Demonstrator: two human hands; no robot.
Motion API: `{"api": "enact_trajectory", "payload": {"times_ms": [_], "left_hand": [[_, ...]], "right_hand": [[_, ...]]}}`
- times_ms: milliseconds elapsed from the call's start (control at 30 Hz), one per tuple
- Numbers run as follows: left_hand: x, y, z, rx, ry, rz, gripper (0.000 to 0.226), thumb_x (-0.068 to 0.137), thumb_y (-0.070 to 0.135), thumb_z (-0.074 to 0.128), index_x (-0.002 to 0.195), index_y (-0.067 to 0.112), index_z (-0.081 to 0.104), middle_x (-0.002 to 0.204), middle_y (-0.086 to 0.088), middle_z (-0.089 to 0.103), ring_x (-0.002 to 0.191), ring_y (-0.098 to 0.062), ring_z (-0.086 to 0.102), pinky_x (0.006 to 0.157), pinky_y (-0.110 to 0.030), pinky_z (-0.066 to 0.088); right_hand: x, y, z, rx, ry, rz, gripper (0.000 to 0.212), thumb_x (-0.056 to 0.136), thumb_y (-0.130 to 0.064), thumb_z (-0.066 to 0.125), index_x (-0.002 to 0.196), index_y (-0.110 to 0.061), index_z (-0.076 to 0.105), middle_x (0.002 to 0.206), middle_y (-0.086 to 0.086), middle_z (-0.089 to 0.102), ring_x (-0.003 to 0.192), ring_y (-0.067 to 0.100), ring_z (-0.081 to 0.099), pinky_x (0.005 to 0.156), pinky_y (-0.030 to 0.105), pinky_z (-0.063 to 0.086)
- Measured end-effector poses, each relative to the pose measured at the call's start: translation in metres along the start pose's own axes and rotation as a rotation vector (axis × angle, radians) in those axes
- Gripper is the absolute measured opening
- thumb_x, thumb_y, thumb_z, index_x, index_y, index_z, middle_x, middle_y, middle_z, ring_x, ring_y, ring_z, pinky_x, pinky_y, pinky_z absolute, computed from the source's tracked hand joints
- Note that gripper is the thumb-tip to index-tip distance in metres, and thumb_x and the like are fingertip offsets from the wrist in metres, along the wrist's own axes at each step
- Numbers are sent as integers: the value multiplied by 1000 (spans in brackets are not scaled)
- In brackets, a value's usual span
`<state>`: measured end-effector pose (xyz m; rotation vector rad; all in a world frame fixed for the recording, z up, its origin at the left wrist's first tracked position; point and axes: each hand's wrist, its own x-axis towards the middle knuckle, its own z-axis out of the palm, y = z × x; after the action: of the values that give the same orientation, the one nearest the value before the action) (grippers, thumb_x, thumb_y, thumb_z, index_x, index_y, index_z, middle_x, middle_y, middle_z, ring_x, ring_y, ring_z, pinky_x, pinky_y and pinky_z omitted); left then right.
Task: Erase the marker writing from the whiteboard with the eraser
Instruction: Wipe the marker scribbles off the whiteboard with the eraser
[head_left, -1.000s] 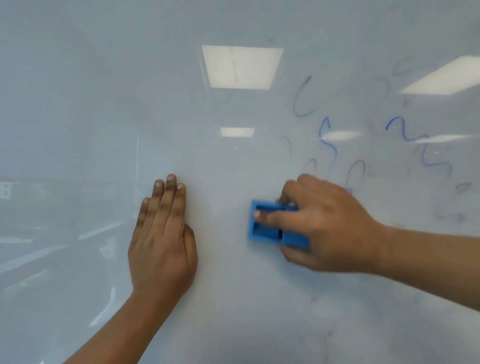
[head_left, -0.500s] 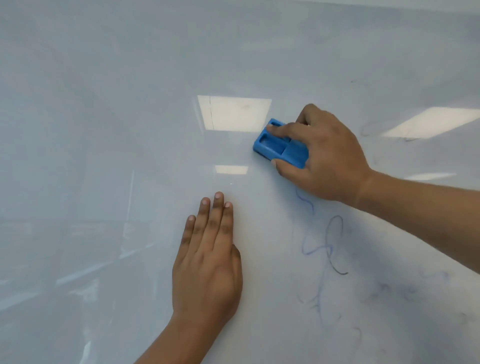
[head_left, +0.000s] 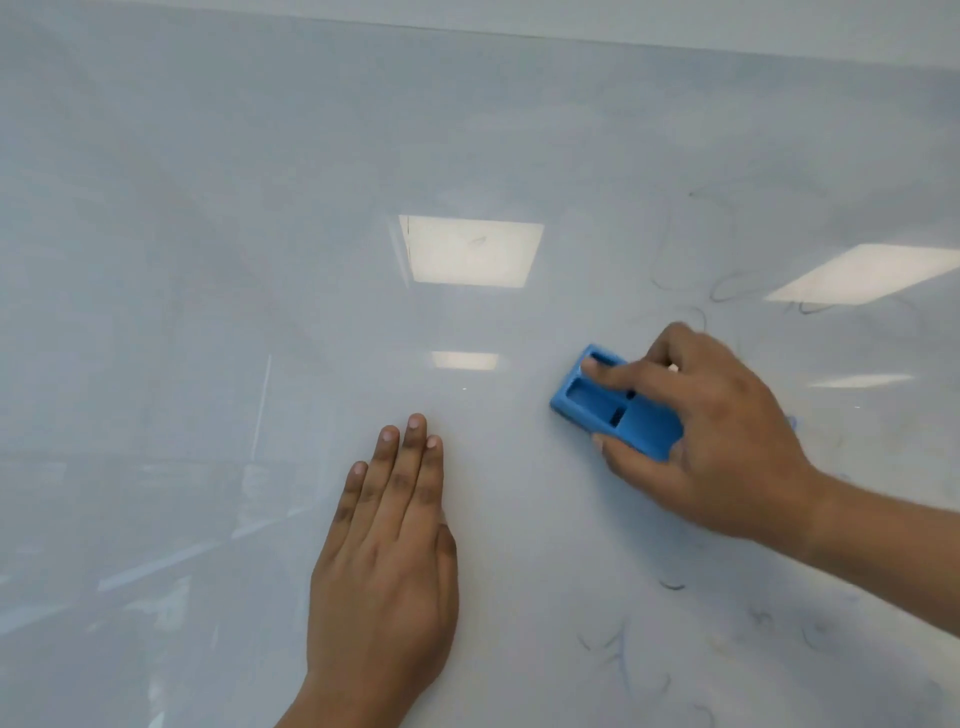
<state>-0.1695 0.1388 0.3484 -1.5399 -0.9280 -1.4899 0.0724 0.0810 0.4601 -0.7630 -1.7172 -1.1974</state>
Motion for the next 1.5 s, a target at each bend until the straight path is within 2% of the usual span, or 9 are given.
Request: {"api": "enact_trajectory", "payload": {"times_ms": [200,267,367,467,700,933,1133,1333,1500], "left_hand": [[1,2,-3,11,2,-4,57,94,15,35,149,3,44,159,-9,38,149,-24,31,120,-41,24],[1,4,-3,14,16,3,56,92,14,35,146,2,47,157,-10,41,147,-28,36,119,-42,27],[3,6,-3,22,46,-6,56,90,13,35,143,1,51,154,-11,45,142,-31,43,116,-42,29],[5,8,-4,48,64,-16,55,87,12,36,136,0,58,148,-12,52,136,-36,49,112,-40,31],[10,9,-5,113,95,-29,52,82,10,37,122,-2,69,134,-14,64,120,-38,62,111,-32,25],[13,7,1,156,132,-23,50,80,8,38,116,-1,72,129,-13,67,115,-37,65,110,-32,25],[9,7,3,153,135,-36,50,82,8,39,119,2,71,132,-11,66,120,-34,62,109,-33,27],[11,3,6,176,156,-18,54,77,8,40,126,7,63,127,-10,68,114,-32,65,110,-32,25],[11,4,4,175,164,-14,52,76,7,39,114,5,75,123,-9,71,111,-31,68,108,-31,27]], "right_hand": [[-79,-20,5,77,-265,-420,52,75,-43,71,126,-38,61,92,-2,56,70,19,49,56,28,45],[-45,-4,2,23,-167,-360,51,77,-47,65,128,-41,59,98,-5,53,76,20,52,61,30,48],[52,35,-11,-89,133,-24,48,80,-53,64,127,-44,59,99,-7,48,90,22,55,76,37,50],[118,54,-19,4,181,372,48,79,-50,73,125,-39,62,104,-4,47,104,23,55,84,31,39],[71,-44,30,35,-72,-252,49,78,-58,54,125,-43,56,93,-13,42,78,13,45,58,27,41],[185,-1,16,-25,170,231,49,84,-50,68,131,-41,58,113,1,50,109,29,55,90,37,47],[150,-91,60,12,0,-283,48,82,-51,63,129,-43,57,98,-7,44,88,20,49,68,29,35],[212,-10,23,-68,217,311,49,87,-53,63,134,-41,55,120,1,49,114,29,52,87,38,47],[164,-77,59,-33,143,-92,48,83,-49,64,130,-41,58,99,-6,44,87,20,47,68,30,39]]}}
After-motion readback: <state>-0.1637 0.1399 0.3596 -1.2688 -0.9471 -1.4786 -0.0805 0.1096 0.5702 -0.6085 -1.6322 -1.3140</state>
